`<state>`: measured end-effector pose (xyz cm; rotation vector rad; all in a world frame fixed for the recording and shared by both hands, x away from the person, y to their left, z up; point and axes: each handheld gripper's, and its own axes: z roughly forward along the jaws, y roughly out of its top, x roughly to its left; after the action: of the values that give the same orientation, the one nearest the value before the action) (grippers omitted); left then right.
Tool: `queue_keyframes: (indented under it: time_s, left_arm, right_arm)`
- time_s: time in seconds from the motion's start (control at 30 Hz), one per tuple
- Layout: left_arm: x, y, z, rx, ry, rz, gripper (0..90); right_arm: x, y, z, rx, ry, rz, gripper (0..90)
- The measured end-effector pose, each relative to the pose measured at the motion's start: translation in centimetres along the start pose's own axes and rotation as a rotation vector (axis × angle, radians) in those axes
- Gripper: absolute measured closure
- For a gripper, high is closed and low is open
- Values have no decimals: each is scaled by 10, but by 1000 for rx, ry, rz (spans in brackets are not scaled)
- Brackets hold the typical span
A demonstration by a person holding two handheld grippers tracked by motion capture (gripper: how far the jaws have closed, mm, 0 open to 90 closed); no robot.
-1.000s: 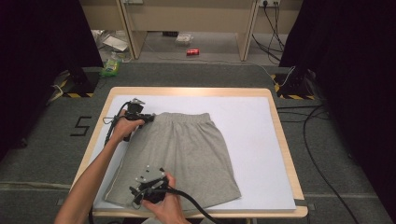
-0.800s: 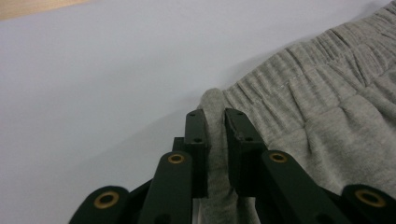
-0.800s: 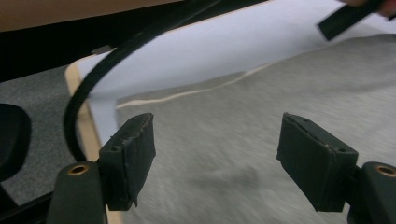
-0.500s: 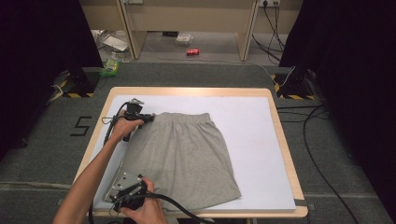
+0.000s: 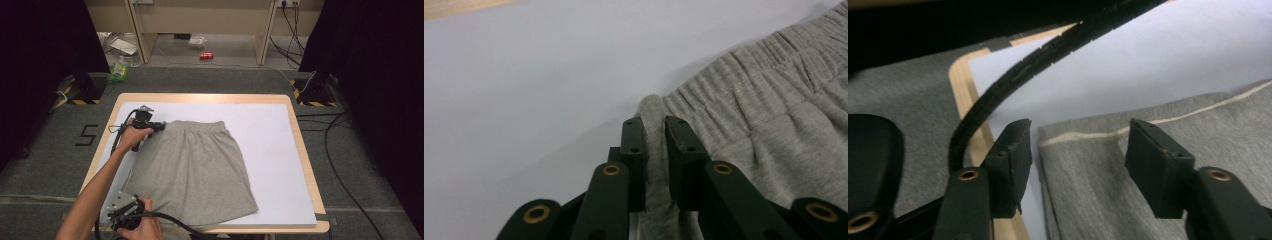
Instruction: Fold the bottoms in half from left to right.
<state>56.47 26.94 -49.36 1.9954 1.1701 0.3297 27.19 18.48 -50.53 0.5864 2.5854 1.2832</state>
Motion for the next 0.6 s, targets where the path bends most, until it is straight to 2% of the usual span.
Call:
queue_keyframes:
  time_s: [0.1, 0.2, 0.37, 0.4, 0.43, 0.47, 0.6]
  left_arm:
    - [0, 0, 0, 0, -2, 0, 785]
    - [1, 0, 0, -1, -5, -8, 785]
    - [1, 0, 0, -1, -4, -7, 784]
    - [1, 0, 0, 0, -2, -8, 784]
    - [1, 0, 0, 0, -2, -8, 784]
    - [1, 0, 0, 1, -3, -10, 784]
    - [2, 0, 0, 1, -9, -15, 784]
  right_arm:
    - [2, -2, 4, 6, -12, -11, 453]
    - [5, -4, 3, -7, -11, -40, 521]
    - [5, -5, 2, -6, 6, -37, 597]
    - [3, -5, 1, -6, 6, -19, 684]
    - [3, -5, 1, -6, 6, -19, 684]
    - [0, -7, 0, -16, 7, -28, 738]
    - [-2, -9, -1, -30, 12, -30, 821]
